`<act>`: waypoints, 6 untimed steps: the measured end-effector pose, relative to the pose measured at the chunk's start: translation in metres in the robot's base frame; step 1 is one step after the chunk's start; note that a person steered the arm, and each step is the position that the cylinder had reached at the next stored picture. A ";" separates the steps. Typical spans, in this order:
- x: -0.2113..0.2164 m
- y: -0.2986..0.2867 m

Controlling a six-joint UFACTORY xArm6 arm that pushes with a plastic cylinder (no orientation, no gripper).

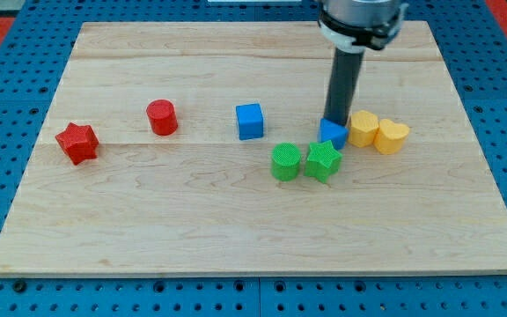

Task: Push the blue cube slightly upwards

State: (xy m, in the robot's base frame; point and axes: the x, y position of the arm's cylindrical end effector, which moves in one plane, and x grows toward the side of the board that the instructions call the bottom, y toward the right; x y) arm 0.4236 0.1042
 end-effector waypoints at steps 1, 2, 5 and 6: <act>-0.004 -0.053; -0.023 -0.102; 0.018 -0.123; -0.034 -0.139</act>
